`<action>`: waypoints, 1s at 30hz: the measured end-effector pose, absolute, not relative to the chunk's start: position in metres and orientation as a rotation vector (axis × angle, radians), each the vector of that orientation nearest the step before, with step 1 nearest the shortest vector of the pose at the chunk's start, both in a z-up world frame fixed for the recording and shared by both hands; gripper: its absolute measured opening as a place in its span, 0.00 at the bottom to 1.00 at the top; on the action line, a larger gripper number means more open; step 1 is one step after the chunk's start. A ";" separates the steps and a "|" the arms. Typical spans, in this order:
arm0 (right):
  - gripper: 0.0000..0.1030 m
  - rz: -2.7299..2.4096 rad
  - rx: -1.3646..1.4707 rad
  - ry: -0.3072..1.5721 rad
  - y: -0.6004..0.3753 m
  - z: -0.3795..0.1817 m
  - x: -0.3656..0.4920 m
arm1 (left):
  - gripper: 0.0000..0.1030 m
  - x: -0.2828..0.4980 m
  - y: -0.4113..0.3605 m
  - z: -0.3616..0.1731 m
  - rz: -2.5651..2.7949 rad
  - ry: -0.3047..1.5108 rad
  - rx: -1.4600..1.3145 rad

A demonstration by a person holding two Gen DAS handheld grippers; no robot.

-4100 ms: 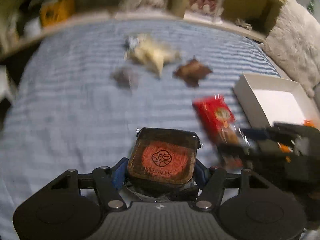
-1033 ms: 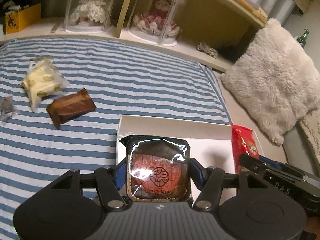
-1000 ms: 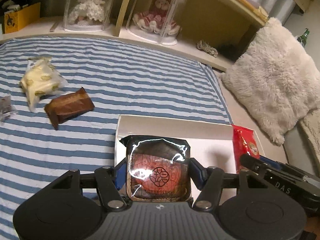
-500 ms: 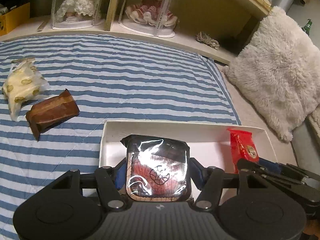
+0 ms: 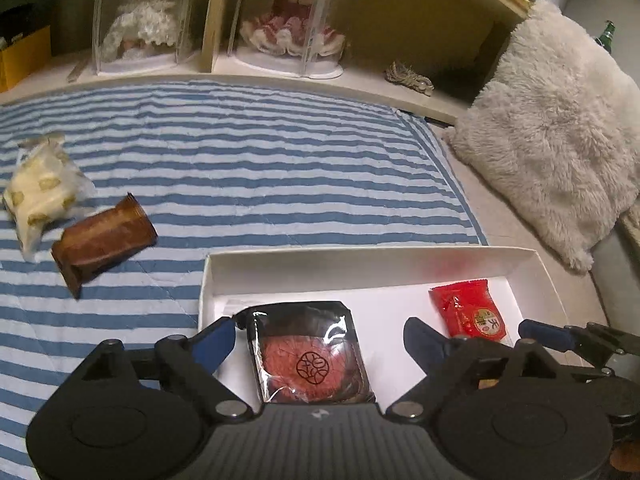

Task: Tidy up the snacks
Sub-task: 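Open both tools to release the snacks into the box, then move both open tools back over the remaining snacks on the bed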

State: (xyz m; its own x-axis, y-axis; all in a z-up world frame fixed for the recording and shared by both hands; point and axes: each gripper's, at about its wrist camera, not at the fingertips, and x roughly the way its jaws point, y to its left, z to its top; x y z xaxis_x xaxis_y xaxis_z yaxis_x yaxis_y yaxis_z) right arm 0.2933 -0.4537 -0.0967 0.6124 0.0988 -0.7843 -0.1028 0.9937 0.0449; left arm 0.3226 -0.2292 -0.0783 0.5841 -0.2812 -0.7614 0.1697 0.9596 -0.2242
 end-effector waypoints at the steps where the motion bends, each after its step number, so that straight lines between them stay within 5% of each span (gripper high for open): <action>1: 0.68 0.114 -0.005 0.906 -0.454 -0.096 0.292 | 0.90 0.322 -0.229 -0.077 -0.263 0.912 -0.130; 30: 0.99 0.044 0.010 0.832 -0.457 -0.049 0.225 | 1.00 0.258 -0.210 -0.049 -0.275 0.924 -0.017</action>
